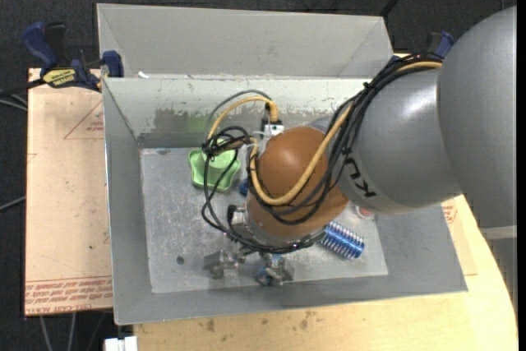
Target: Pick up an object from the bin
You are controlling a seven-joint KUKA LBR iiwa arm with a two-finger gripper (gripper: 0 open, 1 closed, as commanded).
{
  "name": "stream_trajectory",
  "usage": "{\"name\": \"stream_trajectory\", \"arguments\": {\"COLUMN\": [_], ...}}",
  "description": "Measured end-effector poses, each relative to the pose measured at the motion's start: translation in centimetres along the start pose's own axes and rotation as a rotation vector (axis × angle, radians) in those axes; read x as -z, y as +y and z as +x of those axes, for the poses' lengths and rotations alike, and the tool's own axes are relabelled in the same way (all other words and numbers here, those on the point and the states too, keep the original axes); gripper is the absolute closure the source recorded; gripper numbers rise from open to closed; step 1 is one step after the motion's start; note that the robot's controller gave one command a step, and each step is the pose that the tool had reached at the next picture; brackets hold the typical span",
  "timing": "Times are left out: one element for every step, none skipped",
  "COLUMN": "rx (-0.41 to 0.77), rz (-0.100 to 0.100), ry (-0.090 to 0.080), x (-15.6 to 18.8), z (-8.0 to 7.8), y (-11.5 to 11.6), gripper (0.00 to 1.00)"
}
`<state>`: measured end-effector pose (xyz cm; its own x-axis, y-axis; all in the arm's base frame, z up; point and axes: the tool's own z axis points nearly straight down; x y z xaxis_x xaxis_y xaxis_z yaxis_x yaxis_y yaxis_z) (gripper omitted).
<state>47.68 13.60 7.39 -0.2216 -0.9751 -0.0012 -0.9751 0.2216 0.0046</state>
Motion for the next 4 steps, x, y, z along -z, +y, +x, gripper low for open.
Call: {"name": "stream_trajectory", "arguments": {"rx": [0.057,0.161,0.267,0.362], "rz": [0.01,0.015,-0.003,-0.003], "ry": [-0.003,-0.01,0.005,0.001], "x": [4.4,12.6,6.2,0.6], "z": [2.5,-6.0,2.7,3.1], "y": [-4.5,-6.4,-4.8,-2.5], "gripper": [0.0,0.0,0.0,0.0]}}
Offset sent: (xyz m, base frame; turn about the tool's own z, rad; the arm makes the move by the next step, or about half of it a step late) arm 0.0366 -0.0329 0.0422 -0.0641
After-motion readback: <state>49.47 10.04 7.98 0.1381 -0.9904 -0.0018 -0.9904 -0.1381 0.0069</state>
